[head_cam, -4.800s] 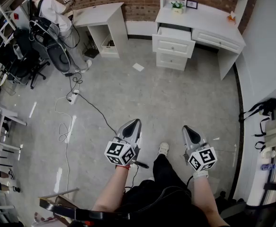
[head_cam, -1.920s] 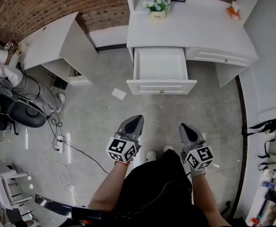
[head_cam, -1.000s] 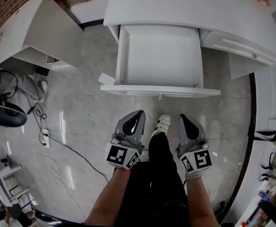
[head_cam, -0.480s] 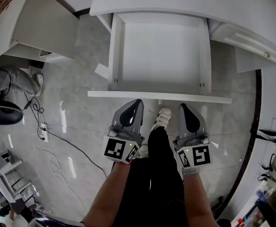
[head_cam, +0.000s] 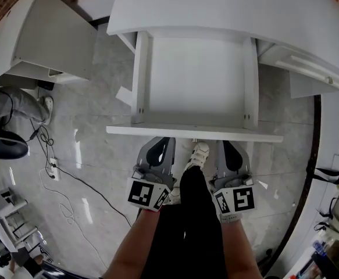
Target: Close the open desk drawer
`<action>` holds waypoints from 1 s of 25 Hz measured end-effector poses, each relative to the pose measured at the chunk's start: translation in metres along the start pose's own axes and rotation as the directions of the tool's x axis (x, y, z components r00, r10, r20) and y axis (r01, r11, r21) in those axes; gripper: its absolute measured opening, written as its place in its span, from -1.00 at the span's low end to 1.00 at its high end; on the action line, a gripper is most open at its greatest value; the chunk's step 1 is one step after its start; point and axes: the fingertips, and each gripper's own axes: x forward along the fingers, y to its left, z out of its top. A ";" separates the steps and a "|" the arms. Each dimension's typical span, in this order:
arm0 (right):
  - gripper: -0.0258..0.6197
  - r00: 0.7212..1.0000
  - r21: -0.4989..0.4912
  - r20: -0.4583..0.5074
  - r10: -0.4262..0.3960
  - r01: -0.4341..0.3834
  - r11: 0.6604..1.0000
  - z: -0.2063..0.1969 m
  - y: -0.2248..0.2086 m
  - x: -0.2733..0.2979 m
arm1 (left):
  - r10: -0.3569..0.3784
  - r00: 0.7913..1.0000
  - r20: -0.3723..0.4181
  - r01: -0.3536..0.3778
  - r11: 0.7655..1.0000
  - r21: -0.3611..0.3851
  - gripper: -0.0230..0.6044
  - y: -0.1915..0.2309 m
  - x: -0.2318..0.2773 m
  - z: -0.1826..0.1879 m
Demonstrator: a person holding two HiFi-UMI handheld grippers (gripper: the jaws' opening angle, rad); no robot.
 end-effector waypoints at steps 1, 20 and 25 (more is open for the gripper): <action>-0.92 1.000 0.002 0.000 -0.001 0.001 1.000 0.001 -0.001 0.002 | 0.001 1.000 -0.002 -0.001 1.000 -0.001 -0.93 0.001 0.002 0.001; -0.92 0.999 0.008 -0.031 0.020 -0.019 1.000 0.025 -0.027 0.057 | 0.055 0.998 -0.008 -0.055 0.998 -0.019 -0.93 0.024 0.058 0.026; -0.92 0.999 0.024 -0.042 0.028 -0.027 0.999 0.031 -0.034 0.073 | 0.075 0.997 -0.014 -0.075 0.997 -0.011 -0.93 0.031 0.073 0.032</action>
